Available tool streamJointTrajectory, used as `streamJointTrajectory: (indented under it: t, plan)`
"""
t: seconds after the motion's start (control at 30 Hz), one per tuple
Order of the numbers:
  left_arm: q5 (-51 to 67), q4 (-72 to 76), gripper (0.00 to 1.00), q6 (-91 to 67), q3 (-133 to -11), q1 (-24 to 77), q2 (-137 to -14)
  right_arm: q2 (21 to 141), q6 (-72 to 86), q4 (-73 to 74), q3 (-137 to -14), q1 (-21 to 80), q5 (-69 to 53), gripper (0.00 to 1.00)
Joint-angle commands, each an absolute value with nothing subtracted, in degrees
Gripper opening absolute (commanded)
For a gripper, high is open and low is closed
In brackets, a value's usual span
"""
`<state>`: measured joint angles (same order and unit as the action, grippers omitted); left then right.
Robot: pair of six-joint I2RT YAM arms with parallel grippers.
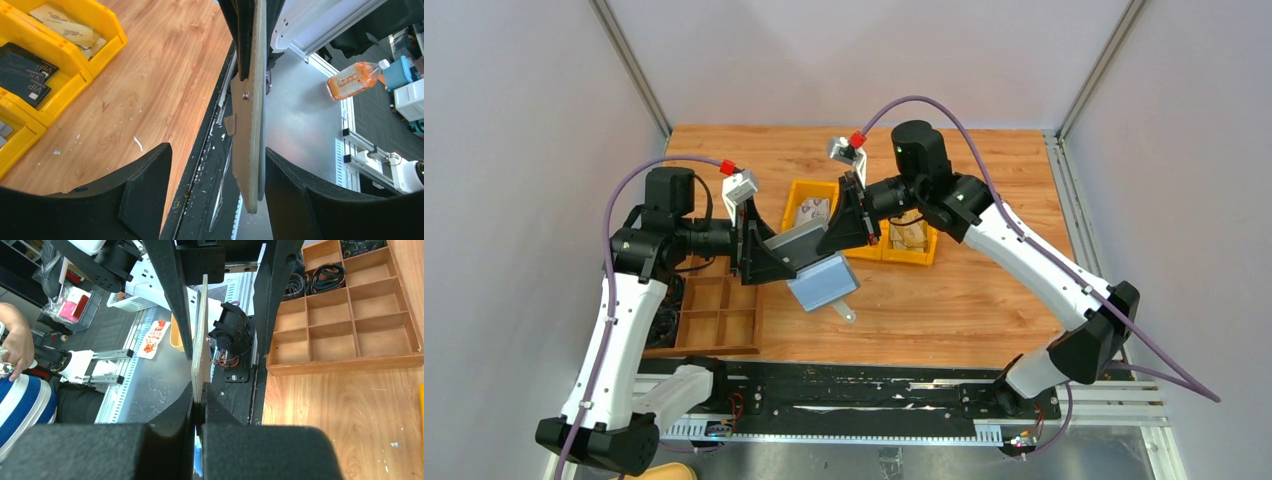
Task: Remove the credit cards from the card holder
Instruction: Remove the credit card from the card holder.
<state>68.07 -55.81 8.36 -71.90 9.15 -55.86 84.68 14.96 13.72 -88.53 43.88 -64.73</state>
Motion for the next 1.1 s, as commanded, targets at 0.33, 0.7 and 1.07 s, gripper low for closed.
streamJointTrajectory:
  t: [0.33, 0.7, 1.07]
  plan:
    - [69.6, -55.5, 0.7, 7.2, -69.3, 9.6, -55.7, 92.3, -5.9, 41.2, -103.5, 46.1, -64.2, 0.0]
    - [69.4, -55.5, 0.64, 6.6, -67.3, 9.6, -53.9, 94.8, -8.1, 45.8, -108.0, 48.0, -63.4, 0.0]
    - [70.0, -55.4, 0.71, 7.3, -67.5, 9.6, -50.6, 95.6, -9.4, 47.9, -108.9, 49.5, -62.9, 0.0]
